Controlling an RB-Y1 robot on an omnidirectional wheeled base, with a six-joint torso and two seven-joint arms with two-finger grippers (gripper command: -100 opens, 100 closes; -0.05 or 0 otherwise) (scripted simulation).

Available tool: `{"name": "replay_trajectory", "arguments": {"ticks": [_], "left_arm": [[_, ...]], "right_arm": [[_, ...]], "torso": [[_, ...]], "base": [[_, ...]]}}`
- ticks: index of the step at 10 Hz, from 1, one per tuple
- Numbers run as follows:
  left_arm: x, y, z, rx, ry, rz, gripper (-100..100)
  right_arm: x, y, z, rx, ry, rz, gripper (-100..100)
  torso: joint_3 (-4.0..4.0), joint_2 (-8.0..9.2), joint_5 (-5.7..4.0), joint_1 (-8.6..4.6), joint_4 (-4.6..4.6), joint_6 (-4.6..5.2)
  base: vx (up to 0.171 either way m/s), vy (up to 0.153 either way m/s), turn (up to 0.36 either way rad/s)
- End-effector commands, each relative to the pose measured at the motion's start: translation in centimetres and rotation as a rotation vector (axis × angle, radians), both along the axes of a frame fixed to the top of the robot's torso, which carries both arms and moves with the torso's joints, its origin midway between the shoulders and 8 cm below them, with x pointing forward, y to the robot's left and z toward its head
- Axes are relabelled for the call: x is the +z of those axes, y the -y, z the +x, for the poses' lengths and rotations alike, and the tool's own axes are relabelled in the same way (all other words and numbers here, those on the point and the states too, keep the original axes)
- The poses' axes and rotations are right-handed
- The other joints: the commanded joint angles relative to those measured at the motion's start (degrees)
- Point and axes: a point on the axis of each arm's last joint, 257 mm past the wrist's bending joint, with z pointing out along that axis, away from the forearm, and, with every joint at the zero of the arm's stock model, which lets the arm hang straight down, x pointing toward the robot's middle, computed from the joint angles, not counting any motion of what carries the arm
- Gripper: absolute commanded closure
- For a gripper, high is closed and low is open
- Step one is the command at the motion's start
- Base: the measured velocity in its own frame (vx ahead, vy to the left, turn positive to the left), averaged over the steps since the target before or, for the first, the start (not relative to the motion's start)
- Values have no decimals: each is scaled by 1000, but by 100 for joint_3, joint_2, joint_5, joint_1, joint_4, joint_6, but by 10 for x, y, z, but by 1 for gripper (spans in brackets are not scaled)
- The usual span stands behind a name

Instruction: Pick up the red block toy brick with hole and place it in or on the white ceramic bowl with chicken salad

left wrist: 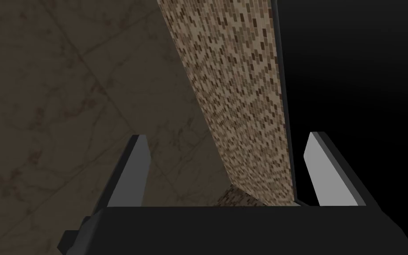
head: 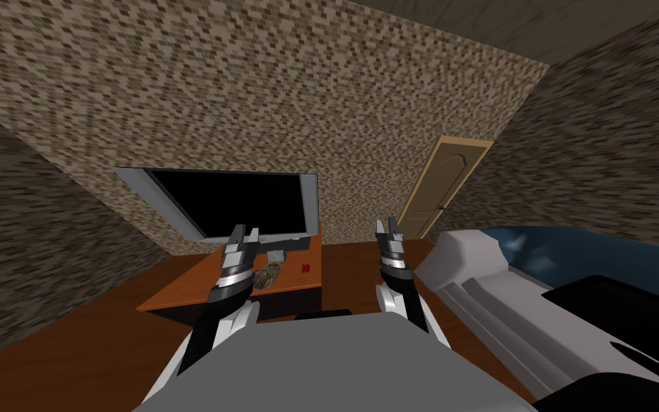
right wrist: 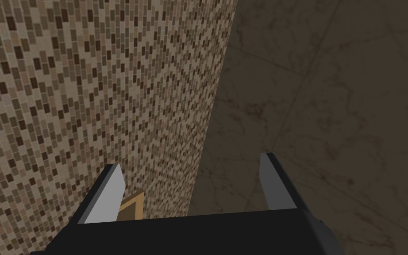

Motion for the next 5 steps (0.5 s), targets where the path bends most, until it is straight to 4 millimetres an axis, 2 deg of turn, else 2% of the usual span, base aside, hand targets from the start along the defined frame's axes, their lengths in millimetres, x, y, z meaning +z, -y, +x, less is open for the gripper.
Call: {"name": "replay_trajectory", "arguments": {"ticks": [1,3,5], "left_arm": [[-11,2,9,-17,-41,21,-100],[-26,3,20,-34,-97,39,-100],[-48,3,35,-50,-173,52,-100]], "right_arm": [[0,0,0,0,0,0,0],[0,0,0,0,0,0,0],[0,0,0,0,0,0,0]], "torso": [[0,0,0,0,0,0],[0,1,-8,-37,0,0],[2,4,-14,-63,1,1]], "base": [[-2,-69,13],[-6,-125,20],[-20,-173,20]]}}
